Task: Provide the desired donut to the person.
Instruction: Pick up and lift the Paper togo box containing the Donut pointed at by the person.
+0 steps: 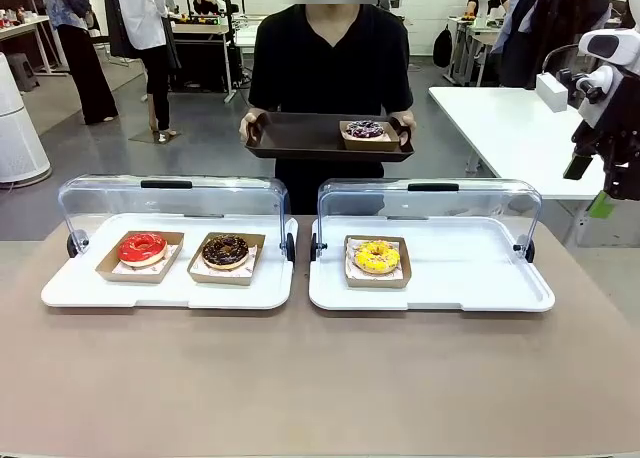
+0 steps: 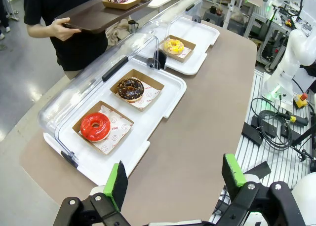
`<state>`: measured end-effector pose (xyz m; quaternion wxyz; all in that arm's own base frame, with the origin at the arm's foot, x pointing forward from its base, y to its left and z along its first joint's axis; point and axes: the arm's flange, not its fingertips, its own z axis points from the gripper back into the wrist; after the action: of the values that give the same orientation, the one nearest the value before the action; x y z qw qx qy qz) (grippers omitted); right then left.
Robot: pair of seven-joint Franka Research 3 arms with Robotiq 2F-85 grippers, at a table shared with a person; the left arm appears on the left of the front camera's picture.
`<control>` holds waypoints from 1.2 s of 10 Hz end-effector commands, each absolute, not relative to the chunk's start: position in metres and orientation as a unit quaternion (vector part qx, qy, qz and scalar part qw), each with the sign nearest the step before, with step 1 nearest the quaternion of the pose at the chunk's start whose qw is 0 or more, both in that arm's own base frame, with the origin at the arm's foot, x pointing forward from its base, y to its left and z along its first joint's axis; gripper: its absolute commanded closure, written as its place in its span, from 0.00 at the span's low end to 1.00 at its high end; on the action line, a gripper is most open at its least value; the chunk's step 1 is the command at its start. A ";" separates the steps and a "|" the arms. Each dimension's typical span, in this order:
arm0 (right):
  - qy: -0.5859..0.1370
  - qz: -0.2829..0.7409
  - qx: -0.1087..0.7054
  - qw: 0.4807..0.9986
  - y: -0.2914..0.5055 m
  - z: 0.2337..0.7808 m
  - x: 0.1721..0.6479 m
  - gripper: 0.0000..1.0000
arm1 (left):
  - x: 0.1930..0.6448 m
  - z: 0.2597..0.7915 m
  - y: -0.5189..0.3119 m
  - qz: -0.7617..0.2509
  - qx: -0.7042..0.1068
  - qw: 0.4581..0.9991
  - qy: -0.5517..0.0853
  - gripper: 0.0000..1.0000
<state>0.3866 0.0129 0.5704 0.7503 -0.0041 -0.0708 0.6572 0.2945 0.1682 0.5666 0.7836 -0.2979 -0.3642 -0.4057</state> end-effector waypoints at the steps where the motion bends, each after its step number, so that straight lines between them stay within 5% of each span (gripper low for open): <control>1: -0.065 0.657 -0.001 0.751 0.013 0.573 0.386 0.00 | 0.294 0.566 0.169 -0.411 -0.298 0.778 -0.370 0.00; 6: -0.071 0.657 -0.004 0.750 0.013 0.570 0.387 0.00 | 0.294 0.566 0.169 -0.411 -0.298 0.778 -0.370 0.00; 7: -0.079 0.674 0.105 0.727 -0.012 0.566 0.390 0.00 | 0.294 0.566 0.169 -0.411 -0.298 0.778 -0.370 0.00; 12: -0.345 0.617 0.289 0.646 -0.130 0.536 0.404 0.00 | 0.294 0.566 0.169 -0.411 -0.298 0.778 -0.370 0.00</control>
<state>0.3928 -0.1189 0.5351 0.6703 0.2297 -0.3027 0.6374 0.2942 0.1686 0.5666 0.7839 -0.2977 -0.3643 -0.4052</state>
